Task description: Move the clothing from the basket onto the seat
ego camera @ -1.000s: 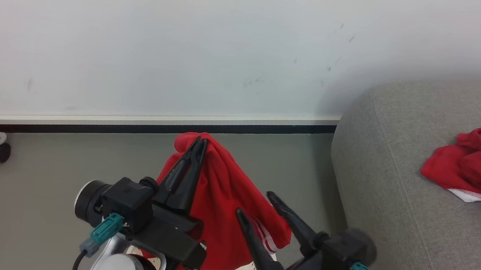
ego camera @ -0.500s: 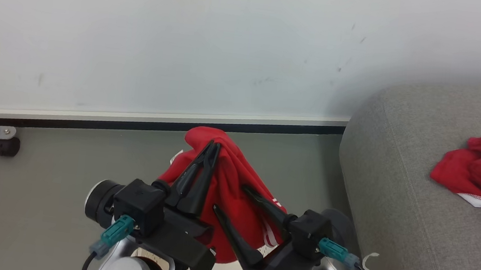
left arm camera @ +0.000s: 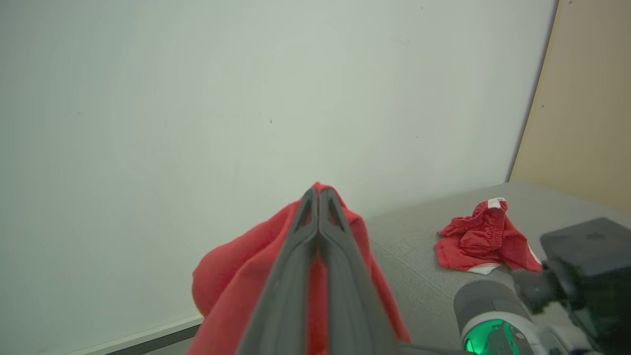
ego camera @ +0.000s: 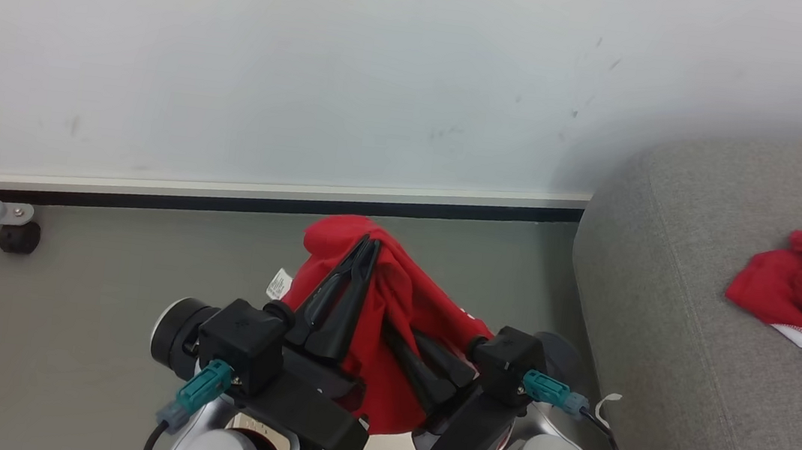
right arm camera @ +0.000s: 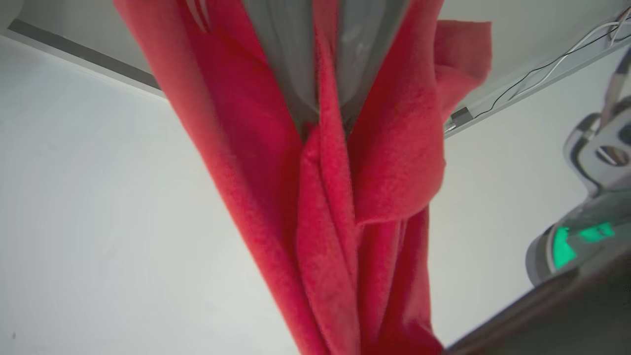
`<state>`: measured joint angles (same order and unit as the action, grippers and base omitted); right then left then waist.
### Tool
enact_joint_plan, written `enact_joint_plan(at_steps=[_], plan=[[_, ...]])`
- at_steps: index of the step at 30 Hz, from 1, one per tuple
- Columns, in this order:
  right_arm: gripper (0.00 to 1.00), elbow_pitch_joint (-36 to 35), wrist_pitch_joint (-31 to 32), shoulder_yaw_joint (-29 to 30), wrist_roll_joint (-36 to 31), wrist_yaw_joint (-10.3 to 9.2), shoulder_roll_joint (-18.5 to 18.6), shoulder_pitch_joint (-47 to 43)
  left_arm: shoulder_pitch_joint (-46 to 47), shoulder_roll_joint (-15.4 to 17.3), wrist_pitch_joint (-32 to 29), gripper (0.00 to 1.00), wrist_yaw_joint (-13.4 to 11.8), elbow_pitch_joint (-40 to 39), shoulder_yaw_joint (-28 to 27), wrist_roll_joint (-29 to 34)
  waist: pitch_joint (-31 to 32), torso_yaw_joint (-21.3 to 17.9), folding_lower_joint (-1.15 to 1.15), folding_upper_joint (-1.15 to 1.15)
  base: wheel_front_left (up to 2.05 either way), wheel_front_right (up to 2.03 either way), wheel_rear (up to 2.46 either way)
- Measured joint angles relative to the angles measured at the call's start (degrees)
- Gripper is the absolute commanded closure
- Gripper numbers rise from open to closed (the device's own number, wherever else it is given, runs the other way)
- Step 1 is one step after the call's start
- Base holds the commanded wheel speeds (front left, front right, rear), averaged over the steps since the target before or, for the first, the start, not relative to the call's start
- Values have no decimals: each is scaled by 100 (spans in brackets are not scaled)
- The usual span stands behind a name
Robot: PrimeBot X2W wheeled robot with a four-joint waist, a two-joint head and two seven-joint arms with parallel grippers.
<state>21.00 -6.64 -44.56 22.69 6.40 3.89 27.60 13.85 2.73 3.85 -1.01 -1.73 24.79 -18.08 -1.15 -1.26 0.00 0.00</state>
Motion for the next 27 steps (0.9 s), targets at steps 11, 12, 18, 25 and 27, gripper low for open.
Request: enact_joint_plan(at_steps=[11, 12, 18, 25, 27], plan=[[100, 172, -389, 62, 269, 1, -3, 377, 10, 56, -54, 0, 56, -58, 141, 12, -1, -5, 0, 0, 0, 0, 0], [100, 203, -421, 119, 269, 1, -2, 410, 9, 63, -70, 0, 56, -60, 155, 13, 0, -7, 0, 0, 0, 0, 0], [100, 456, -508, 365, 308, -1, 8, 576, -6, 105, -104, 0, 120, -76, 324, 64, 8, -21, 0, 0, 0, 0, 0], [100, 716, -564, 569, 319, -11, 175, 618, -300, 280, -274, 0, 208, -49, 588, 163, 4, -101, 0, 0, 0, 0, 0], [100, 755, -598, 625, 327, -22, 225, 619, -380, 296, -297, 0, 208, -43, 630, 170, -3, -138, 0, 0, 0, 0, 0]])
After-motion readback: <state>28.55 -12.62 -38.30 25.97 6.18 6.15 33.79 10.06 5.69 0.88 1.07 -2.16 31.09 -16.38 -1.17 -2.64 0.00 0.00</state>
